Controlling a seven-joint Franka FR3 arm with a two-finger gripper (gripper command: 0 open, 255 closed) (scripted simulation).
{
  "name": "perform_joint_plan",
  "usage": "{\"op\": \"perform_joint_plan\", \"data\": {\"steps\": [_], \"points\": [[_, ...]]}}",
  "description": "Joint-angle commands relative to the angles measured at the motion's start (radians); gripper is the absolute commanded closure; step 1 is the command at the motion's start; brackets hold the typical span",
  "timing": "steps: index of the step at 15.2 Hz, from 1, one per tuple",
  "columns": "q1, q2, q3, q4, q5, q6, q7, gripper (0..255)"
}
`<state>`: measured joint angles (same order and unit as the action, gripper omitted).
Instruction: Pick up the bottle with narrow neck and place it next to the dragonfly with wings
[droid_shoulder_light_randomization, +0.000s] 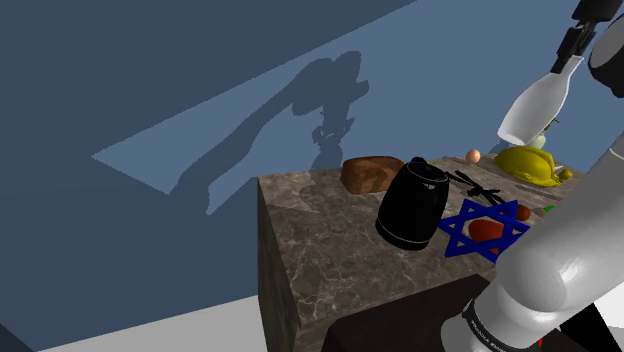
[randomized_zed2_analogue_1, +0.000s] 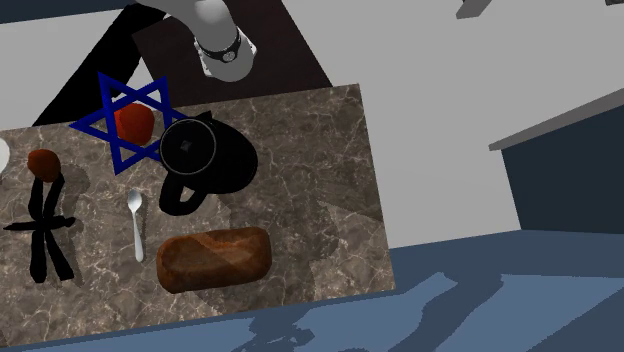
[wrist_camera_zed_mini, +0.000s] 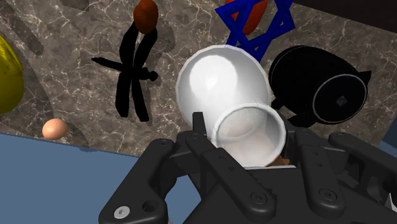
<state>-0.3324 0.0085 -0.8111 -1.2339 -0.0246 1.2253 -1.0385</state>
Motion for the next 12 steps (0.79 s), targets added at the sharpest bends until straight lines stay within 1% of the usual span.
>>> {"op": "perform_joint_plan", "data": {"steps": [1, 6, 12], "points": [[-0.012, 0.012, -0.011, -0.011, 0.008, 0.022, -0.025, 255], [0.013, -0.06, 0.015, -0.147, -0.045, 0.107, 0.016, 255], [0.024, -0.123, 0.038, -0.285, -0.087, 0.198, 0.053, 255]]}}
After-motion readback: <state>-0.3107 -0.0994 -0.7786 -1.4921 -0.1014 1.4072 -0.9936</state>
